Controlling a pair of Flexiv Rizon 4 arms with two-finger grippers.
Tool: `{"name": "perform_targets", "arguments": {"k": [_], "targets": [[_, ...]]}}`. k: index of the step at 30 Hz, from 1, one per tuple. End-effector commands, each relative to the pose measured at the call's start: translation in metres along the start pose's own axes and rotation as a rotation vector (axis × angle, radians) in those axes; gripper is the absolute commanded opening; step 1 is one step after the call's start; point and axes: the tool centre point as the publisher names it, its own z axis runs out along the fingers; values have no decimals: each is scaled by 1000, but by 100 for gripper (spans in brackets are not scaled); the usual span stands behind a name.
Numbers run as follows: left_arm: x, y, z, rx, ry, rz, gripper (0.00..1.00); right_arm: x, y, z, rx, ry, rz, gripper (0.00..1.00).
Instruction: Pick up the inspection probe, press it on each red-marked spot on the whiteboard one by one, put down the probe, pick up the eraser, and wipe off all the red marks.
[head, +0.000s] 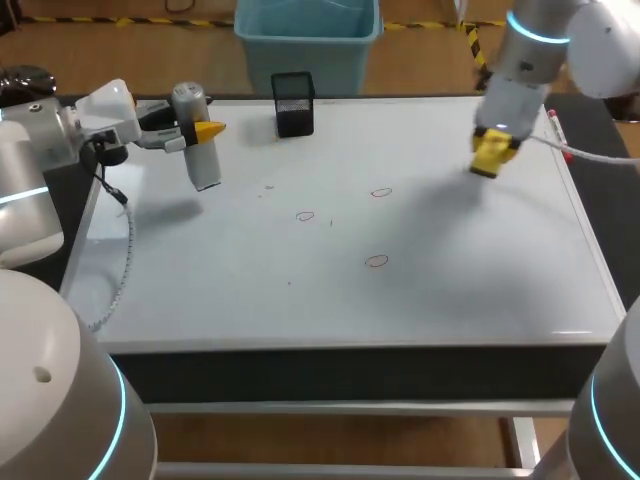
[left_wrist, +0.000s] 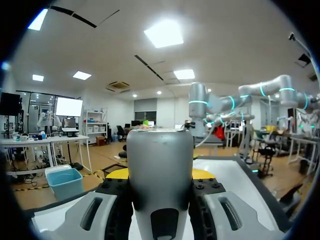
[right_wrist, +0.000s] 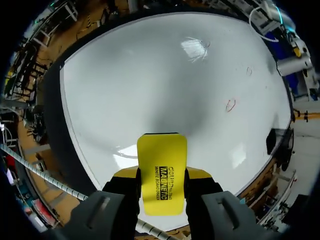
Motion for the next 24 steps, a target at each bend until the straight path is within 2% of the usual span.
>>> {"name": "perform_targets", "arguments": {"k": [1,9,17,24], "targets": [[0,-1,0,0,-1,1,0,-36,49,1,0,18,-95,0],[0,-1,0,0,-1,1,0,-96,129,16,-66,46,-329,0],[0,-1,0,0,-1,1,0,-151,173,25,-83,46,-466,0],[0,-1,0,0,-1,1,0,-200,204,34,-96,46,-537,0]]}}
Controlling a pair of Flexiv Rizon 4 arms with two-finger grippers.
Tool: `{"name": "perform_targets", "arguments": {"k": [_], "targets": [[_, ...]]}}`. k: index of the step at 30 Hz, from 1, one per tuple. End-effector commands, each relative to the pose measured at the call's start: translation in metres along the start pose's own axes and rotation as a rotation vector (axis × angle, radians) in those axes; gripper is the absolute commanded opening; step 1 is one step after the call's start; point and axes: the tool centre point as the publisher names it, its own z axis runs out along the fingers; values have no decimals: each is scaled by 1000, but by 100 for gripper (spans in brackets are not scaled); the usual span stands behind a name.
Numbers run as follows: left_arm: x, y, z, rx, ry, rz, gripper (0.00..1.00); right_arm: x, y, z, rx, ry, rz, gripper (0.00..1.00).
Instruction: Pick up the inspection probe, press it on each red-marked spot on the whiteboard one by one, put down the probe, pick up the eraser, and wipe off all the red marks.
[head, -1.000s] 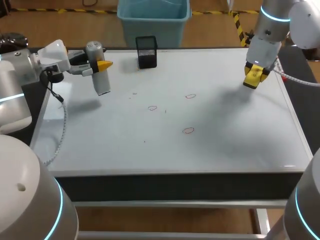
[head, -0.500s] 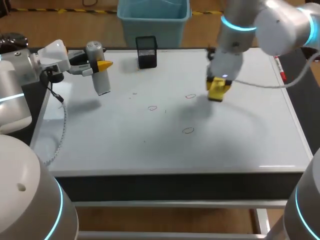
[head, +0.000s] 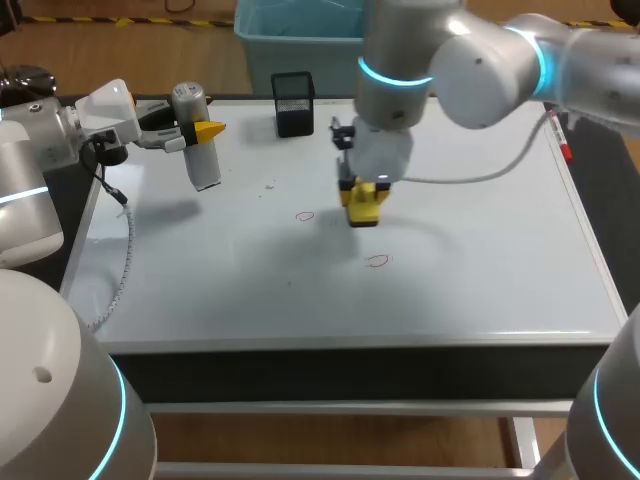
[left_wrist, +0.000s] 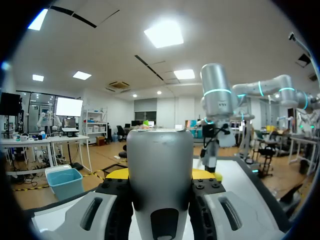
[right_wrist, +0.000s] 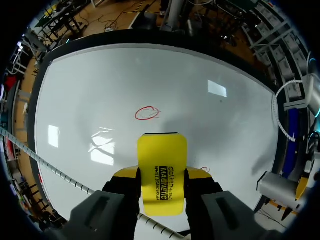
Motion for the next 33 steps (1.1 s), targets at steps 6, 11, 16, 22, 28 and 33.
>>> {"name": "perform_targets", "arguments": {"k": [6,11,16,22,28,33], "targets": [[0,-1,0,0,0,1,0,-74,-10,28,-27,77,-44,0],[0,-1,0,0,0,1,0,-96,-14,38,-24,94,-66,0],[0,-1,0,0,0,1,0,-106,-21,48,-26,121,-88,0],[0,-1,0,0,0,1,0,-111,-24,49,-20,122,-98,0],[0,-1,0,0,0,1,0,-111,-25,59,-22,129,-107,0],[0,-1,0,0,0,1,0,-101,-24,62,-23,137,-107,0]]}}
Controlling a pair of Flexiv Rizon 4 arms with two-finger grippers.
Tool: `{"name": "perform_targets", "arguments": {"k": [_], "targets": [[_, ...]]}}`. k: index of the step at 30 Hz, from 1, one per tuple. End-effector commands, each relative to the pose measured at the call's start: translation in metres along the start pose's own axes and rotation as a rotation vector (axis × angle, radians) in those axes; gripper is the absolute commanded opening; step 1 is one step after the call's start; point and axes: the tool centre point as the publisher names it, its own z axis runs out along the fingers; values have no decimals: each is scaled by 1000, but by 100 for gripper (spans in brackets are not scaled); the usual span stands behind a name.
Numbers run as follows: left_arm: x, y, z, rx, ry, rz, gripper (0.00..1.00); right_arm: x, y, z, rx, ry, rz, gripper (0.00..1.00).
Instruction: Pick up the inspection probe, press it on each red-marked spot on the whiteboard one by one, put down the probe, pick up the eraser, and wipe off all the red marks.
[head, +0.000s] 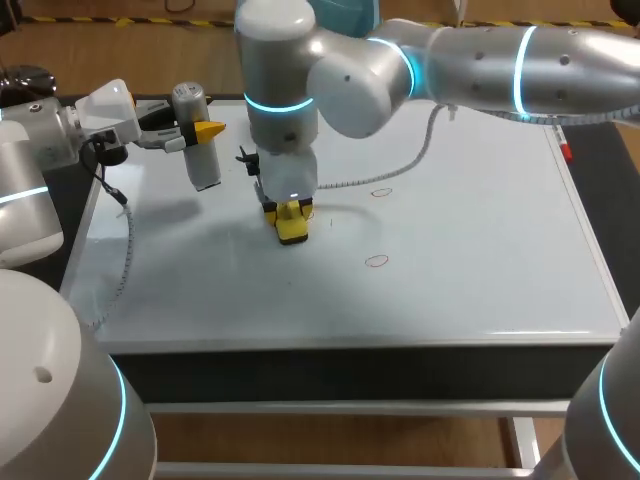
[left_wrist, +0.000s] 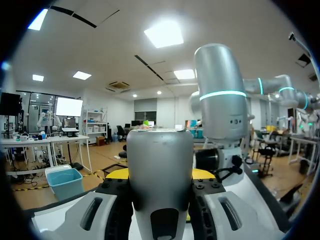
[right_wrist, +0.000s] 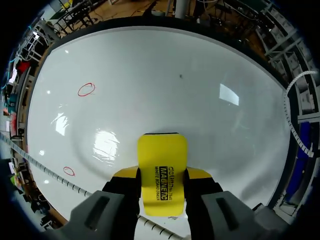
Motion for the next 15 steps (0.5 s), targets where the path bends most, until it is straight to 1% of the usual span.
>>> {"name": "perform_targets", "arguments": {"k": [1,7,15], "targets": [[0,-1,0,0,-1,1,0,7,-1,3,-1,13,2,0],[0,-1,0,0,-1,1,0,24,-5,16,-22,15,26,0],[0,-1,0,0,-1,1,0,58,-9,24,-29,28,98,0]]}}
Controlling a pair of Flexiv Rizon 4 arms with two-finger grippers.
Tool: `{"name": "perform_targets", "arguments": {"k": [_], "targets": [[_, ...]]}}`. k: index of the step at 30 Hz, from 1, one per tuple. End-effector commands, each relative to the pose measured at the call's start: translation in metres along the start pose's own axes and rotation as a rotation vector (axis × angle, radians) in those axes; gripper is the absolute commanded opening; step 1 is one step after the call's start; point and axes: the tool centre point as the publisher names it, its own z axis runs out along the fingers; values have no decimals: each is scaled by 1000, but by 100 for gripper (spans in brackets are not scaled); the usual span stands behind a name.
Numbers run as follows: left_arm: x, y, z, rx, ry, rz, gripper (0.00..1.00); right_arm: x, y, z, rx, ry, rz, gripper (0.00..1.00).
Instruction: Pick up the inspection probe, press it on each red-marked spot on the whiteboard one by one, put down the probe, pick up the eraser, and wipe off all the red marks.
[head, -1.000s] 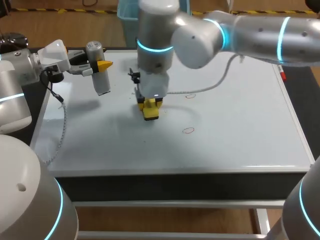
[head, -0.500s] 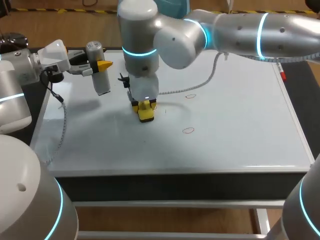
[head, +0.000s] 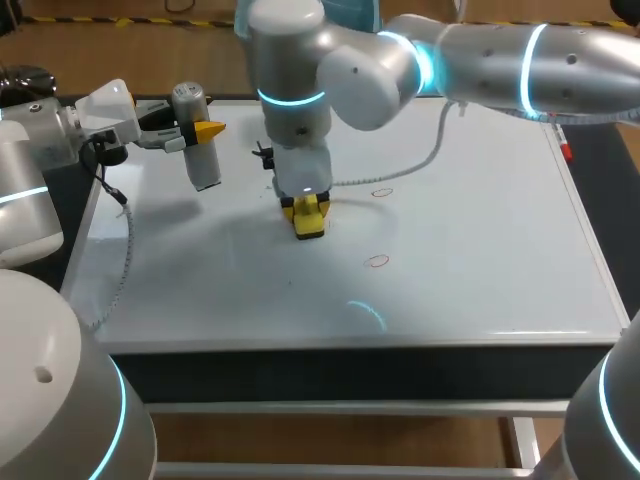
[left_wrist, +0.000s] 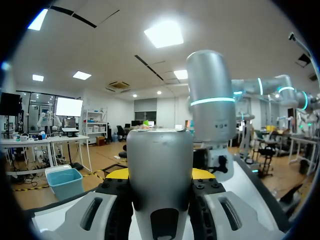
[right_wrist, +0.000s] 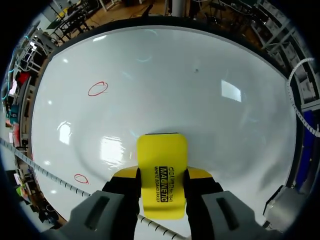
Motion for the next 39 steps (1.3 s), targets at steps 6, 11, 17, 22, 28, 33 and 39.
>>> {"name": "perform_targets", "arguments": {"k": [6,11,17,22,28,33,39], "targets": [[0,-1,0,0,-1,1,0,37,-7,17,10,-7,45,0],[0,-1,0,0,-1,1,0,47,-9,7,28,-21,65,0],[0,-1,0,0,-1,1,0,61,-13,-16,57,-30,76,0],[0,-1,0,0,-1,1,0,82,-21,-37,69,-42,101,0],[0,-1,0,0,-1,1,0,118,-34,-49,62,-67,176,0],[0,-1,0,0,-1,1,0,159,-46,-52,55,-59,256,0],[0,-1,0,0,-1,1,0,210,-55,-52,55,-51,352,0]]}}
